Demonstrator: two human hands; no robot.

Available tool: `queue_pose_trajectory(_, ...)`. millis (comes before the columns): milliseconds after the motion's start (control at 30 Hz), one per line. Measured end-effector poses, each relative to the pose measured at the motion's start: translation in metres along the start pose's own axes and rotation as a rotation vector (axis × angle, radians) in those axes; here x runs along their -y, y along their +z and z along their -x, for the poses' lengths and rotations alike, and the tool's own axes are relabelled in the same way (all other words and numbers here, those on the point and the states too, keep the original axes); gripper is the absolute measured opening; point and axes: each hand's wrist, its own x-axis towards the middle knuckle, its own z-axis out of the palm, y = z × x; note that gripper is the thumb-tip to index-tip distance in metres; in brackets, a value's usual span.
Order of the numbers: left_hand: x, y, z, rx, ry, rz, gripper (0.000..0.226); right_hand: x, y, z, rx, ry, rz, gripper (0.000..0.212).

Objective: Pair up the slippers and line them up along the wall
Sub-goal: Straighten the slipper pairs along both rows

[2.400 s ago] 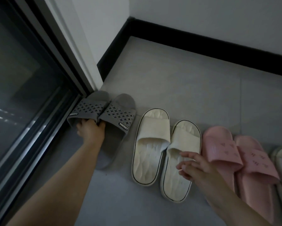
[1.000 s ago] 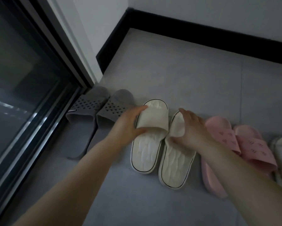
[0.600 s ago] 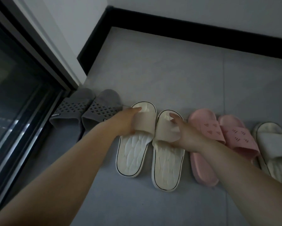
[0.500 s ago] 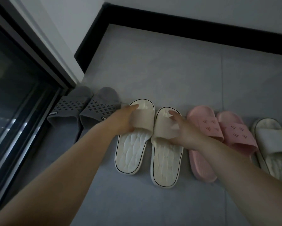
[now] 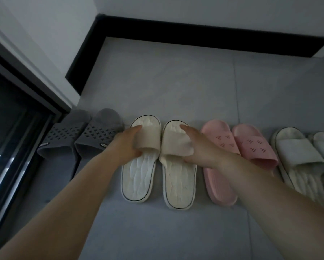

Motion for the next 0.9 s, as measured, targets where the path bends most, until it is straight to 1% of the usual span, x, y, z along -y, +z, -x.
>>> queue_pose_trajectory(33,-0.007,-0.001,0.000,0.009,0.021,-0.029,0.086,-0.007,-0.006,0.011,-0.052,-0.020,-0.020,0.097)
queue_pose_trajectory(100,-0.032,-0.005,0.001,0.019,0.106,-0.052,0.088,-0.031,-0.023,0.041,-0.205,-0.003,-0.023,0.091)
queue_pose_trajectory(133,-0.048,-0.006,0.000,0.041,0.169,-0.057,0.086,-0.046,-0.032,0.057,-0.275,0.037,-0.004,0.085)
queue_pose_trajectory(200,-0.089,-0.004,-0.006,0.143,0.316,-0.119,0.079,-0.084,-0.052,0.087,-0.372,0.193,0.028,0.080)
queue_pose_trajectory(233,-0.110,-0.002,-0.010,0.204,0.380,-0.185,0.077,-0.101,-0.060,0.097,-0.374,0.288,0.018,0.080)
queue_pose_trajectory(267,-0.130,0.001,-0.015,0.254,0.423,-0.256,0.075,-0.116,-0.066,0.104,-0.332,0.359,-0.004,0.082)
queue_pose_trajectory(300,-0.148,0.005,-0.021,0.286,0.442,-0.324,0.074,-0.129,-0.070,0.107,-0.266,0.389,-0.035,0.082)
queue_pose_trajectory(367,-0.179,0.016,-0.036,0.315,0.440,-0.433,0.075,-0.148,-0.071,0.106,-0.176,0.415,-0.076,0.074)
queue_pose_trajectory(433,-0.201,0.031,-0.050,0.341,0.386,-0.479,0.086,-0.160,-0.068,0.103,-0.201,0.498,-0.095,0.055)
queue_pose_trajectory(500,-0.214,0.048,-0.060,0.376,0.295,-0.469,0.100,-0.166,-0.061,0.099,-0.252,0.604,-0.087,0.043)
queue_pose_trajectory(567,-0.221,0.064,-0.065,0.369,0.236,-0.440,0.101,-0.169,-0.051,0.095,-0.298,0.643,-0.050,0.040)
queue_pose_trajectory(667,-0.223,0.079,-0.068,0.296,0.259,-0.388,0.094,-0.170,-0.037,0.098,-0.407,0.635,-0.025,0.035)
queue_pose_trajectory(733,-0.223,0.081,-0.068,0.265,0.265,-0.345,0.093,-0.173,-0.033,0.104,-0.440,0.622,-0.006,0.034)
queue_pose_trajectory(800,-0.221,0.082,-0.068,0.246,0.266,-0.325,0.092,-0.176,-0.036,0.108,-0.438,0.591,-0.024,0.034)
queue_pose_trajectory(900,-0.218,0.083,-0.065,0.234,0.277,-0.313,0.093,-0.181,-0.043,0.109,-0.381,0.573,-0.058,0.038)
